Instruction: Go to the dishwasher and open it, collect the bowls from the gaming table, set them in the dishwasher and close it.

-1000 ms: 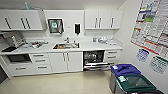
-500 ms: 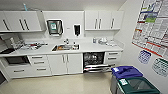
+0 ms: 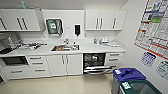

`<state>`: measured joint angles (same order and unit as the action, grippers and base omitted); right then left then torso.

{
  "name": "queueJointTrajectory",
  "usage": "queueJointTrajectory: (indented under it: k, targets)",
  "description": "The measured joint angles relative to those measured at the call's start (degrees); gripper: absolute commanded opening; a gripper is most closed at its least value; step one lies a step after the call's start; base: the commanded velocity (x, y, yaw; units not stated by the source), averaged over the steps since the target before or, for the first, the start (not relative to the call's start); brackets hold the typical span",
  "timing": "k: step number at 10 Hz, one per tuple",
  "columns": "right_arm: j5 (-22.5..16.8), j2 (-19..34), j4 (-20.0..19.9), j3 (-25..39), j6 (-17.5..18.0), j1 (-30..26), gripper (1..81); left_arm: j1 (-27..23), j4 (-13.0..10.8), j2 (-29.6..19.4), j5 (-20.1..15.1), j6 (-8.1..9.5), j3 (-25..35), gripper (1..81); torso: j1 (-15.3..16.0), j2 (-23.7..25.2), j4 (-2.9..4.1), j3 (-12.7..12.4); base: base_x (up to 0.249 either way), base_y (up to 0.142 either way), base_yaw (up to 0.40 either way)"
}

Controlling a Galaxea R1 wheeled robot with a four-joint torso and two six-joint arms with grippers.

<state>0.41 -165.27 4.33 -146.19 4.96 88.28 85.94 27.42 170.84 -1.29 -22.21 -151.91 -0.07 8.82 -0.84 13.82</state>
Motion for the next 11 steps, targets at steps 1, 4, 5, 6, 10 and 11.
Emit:
queueJointTrajectory:
  k: [1, 4, 5, 6, 10, 11]
  targets:
    - [0.0, 0.9, 0.02, -0.48, 0.0, -0.26, 1.0, -0.04, -0.07, 0.48, 1.29, -0.16, -0.41, 1.0, 0.07, -0.05, 0.0, 0.0, 0.116, 0.0, 0.0]
    - [-0.04, -0.39, 0.02, -0.15, 0.0, -0.15, 1.0, -0.15, -0.05, -0.09, 1.05, 0.06, -0.13, 1.0, 0.08, -0.02, 0.0, 0.0, 0.109, 0.0, 0.0]
    - [0.07, -0.26, 0.02, -0.09, 0.0, -0.22, 1.0, -0.17, -0.11, 0.35, 1.08, -0.22, -0.09, 1.0, 0.08, -0.02, 0.0, 0.0, 0.104, 0.0, 0.0]
    - [0.18, 0.05, 0.02, -0.12, 0.0, -0.2, 1.0, -0.15, -0.09, 0.06, 0.85, -0.05, -0.11, 1.0, 0.08, -0.02, 0.0, 0.0, 0.103, 0.0, 0.0]
    - [0.07, -0.02, 0.07, -0.32, 0.0, -0.15, 1.0, -0.02, -0.09, 0.24, 0.91, -0.09, -0.11, 1.0, 0.07, -0.02, 0.0, 0.0, 0.103, 0.0, 0.0]
    - [0.07, 0.02, 0.07, -0.32, 0.0, -0.2, 1.0, -0.04, -0.09, 0.24, 0.91, -0.09, -0.11, 1.0, 0.07, -0.02, 0.0, 0.0, 0.104, 0.0, 0.0]
